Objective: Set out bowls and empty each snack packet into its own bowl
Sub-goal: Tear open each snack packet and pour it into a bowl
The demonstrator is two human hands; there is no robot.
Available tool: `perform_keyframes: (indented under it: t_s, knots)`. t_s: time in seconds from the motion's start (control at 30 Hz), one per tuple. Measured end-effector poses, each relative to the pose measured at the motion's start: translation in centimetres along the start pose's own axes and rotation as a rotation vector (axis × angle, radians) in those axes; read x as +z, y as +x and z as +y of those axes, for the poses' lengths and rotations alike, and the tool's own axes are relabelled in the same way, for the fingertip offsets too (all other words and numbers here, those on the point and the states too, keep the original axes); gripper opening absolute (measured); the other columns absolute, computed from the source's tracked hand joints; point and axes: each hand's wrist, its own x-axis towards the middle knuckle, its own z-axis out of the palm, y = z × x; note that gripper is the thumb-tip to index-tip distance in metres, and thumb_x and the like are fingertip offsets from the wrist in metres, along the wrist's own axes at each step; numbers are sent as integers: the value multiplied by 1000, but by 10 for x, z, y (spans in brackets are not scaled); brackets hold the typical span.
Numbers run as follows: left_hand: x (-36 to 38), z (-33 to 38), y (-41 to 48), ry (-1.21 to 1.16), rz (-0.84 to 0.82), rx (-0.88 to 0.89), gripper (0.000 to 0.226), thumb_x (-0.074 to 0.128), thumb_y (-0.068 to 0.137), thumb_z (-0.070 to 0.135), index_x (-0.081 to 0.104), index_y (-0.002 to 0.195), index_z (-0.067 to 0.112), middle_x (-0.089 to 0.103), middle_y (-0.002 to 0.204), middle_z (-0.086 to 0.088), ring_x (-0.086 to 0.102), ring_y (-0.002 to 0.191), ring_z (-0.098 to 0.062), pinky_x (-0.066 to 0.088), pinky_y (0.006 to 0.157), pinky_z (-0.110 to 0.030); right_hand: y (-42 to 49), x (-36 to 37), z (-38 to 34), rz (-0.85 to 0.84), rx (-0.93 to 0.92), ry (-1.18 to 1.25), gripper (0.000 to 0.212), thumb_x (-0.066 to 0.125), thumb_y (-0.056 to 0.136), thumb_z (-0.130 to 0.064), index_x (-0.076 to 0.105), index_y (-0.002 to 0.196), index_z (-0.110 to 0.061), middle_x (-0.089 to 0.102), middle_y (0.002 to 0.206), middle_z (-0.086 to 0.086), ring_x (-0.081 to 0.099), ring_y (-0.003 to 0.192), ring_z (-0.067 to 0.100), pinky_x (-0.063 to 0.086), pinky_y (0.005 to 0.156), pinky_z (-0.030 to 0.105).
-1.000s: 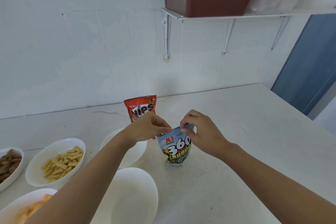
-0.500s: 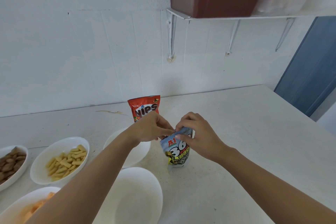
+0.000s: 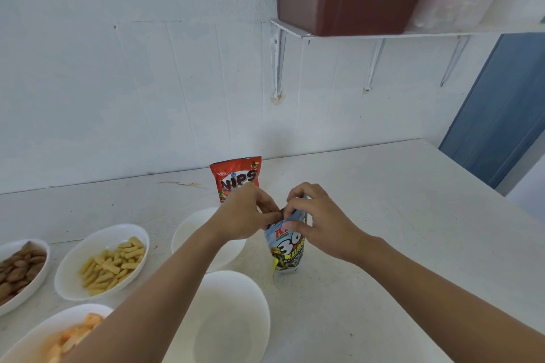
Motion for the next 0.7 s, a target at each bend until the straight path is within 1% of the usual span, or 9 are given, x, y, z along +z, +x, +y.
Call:
perform_keyframes:
  t_s: [0.07,0.1,0.2,0.27,0.33,0.4,0.5,0.6,0.7]
  knots:
    - [-1,0,-2,40,54,-18,10,72,90,18,81,90,14,75,75,7,70,63,-1,58,63,-18,0,-1,1,21,-50,-33,8,71,89,-28,67,94,-23,46,110,-14,37,111,4,44,92,25]
    - [-2,0,-4,52,83,-42,9,71,90,16,79,88,13,74,73,7,70,59,-1,57,63,-17,0,-3,3,20,-78,-56,7,70,89,-27,65,92,-24,47,107,-16,38,109,4,42,91,25]
    - [-3,-4,-8,144,190,-99,9,72,86,21,73,78,16,71,66,6,70,56,-4,60,67,-26,-2,-9,6,-25,-110,-87,8,67,92,-25,59,90,-28,53,94,-20,43,99,6,42,84,29]
    - [-3,-6,-8,207,208,-124,12,72,83,29,69,75,21,69,66,8,68,64,-9,60,69,-31,-4,-11,7,-44,-102,-104,12,66,93,-25,56,89,-30,54,90,-20,43,97,6,41,81,28]
    - [-2,-4,-5,215,154,-144,9,70,85,31,68,82,22,68,76,9,66,75,-11,58,73,-31,-5,-12,6,-61,-95,-103,15,65,93,-24,54,88,-32,53,90,-19,43,95,6,39,77,23]
    - [-1,0,-2,180,80,-125,11,67,88,28,70,97,24,69,87,10,66,84,-10,58,80,-32,-5,-10,5,-76,-90,-76,12,65,94,-23,56,90,-30,54,92,-17,44,96,5,36,74,17]
    - [5,4,4,133,7,-75,20,62,92,30,73,108,24,74,94,7,69,83,-9,61,80,-35,-4,-10,2,-107,-100,-46,5,65,93,-21,62,95,-24,56,98,-16,46,100,5,35,72,10]
    - [8,5,9,181,23,-71,19,63,94,29,74,107,22,73,85,6,69,73,-10,62,74,-37,-6,-14,1,-128,-88,-52,5,66,93,-22,62,93,-24,55,91,-18,47,95,6,35,69,11]
    - [-2,2,13,191,52,-94,14,65,93,23,76,101,26,64,64,12,65,65,-9,54,64,-29,-10,-21,6,-115,-23,-97,9,64,94,-27,57,90,-29,54,87,-15,50,91,8,44,69,20]
